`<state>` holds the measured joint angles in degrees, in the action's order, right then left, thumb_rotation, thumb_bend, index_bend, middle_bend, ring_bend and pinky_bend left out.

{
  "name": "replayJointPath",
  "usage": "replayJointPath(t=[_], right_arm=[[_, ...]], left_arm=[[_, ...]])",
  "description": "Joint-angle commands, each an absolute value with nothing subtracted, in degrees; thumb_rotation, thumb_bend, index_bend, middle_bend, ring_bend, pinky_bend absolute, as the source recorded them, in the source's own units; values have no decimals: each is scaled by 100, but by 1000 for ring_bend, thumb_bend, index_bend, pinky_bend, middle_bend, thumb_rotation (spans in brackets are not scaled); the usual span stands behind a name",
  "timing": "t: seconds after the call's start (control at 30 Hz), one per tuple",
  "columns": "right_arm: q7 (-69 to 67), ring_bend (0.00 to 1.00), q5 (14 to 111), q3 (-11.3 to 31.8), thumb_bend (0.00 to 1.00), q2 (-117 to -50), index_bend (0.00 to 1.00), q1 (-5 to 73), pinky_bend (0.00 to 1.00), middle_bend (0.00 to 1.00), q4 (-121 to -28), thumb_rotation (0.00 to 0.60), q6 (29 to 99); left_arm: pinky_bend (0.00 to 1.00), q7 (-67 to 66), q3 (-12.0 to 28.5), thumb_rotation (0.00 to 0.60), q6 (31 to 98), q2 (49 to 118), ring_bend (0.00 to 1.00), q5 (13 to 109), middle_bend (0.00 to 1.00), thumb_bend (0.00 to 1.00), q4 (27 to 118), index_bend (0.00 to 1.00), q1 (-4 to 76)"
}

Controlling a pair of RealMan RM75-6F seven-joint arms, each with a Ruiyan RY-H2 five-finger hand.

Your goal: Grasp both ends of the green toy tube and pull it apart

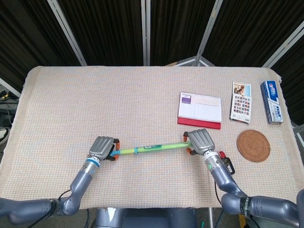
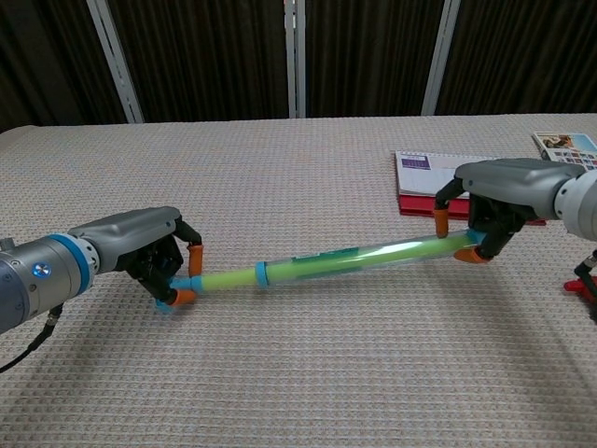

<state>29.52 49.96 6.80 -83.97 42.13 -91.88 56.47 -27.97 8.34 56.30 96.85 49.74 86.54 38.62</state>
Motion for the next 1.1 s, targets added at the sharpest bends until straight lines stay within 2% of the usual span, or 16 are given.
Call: replayJointPath(t=[0.03, 0.57, 1.1], right_arm=[[2899, 1000, 5019, 693, 449, -8334, 682, 4188, 1000, 1000, -9230, 600, 5657], [2330, 1000, 5292, 807, 454, -7635, 692, 3938, 1000, 1000, -9348, 600, 5749], [1918, 1000, 5321, 908, 459, -7326, 699, 3764, 1000, 1000, -9099, 600, 5705]], left_arm=[[956, -2841, 816, 600, 5652, 9630, 759, 4961, 837, 479, 8680, 709, 3869], [956, -2667, 711, 600, 5628, 8937, 759, 4883, 837, 482, 8783, 732, 3740], [956, -2382, 660, 600, 5529, 8676, 759, 4923, 837, 492, 8597, 737, 3665]])
